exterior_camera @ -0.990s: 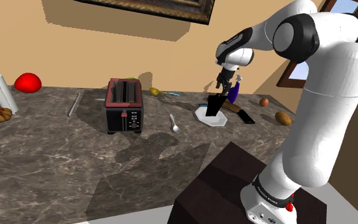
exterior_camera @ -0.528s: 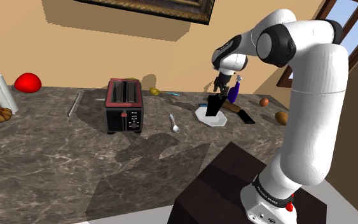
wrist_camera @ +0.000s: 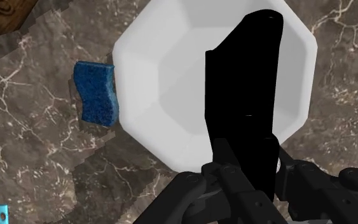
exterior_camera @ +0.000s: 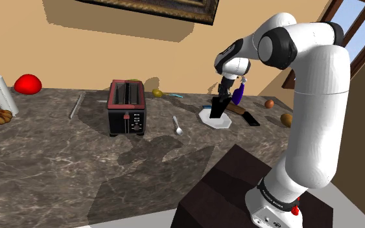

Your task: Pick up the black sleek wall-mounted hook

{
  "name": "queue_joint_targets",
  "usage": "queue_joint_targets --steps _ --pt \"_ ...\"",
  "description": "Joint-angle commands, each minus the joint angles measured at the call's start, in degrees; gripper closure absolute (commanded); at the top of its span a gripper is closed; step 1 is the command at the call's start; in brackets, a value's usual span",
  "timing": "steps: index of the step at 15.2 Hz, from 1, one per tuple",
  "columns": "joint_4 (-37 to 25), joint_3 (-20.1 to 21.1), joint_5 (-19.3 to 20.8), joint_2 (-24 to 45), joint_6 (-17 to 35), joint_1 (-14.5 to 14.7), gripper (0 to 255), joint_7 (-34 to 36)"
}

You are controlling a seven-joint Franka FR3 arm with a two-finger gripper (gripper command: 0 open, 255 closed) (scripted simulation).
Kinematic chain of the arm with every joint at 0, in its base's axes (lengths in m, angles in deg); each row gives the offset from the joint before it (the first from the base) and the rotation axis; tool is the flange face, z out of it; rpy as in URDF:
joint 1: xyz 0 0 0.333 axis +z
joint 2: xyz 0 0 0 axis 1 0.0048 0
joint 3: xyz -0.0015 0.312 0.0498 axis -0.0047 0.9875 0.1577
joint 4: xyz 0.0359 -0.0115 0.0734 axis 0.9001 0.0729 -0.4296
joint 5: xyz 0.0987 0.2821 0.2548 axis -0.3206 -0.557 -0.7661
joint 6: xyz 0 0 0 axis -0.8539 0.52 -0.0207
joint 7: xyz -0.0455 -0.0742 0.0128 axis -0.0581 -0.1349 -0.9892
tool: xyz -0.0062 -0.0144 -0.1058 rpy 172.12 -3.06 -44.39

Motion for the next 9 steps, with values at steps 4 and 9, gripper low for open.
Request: queue_joint_targets --steps 4,9 --pt "0.0 0.0 0.0 0.0 0.0 0.0 255 0.0" --pt "-0.3 -0.8 1.3 -1.5 -1.6 0.6 255 0.8"
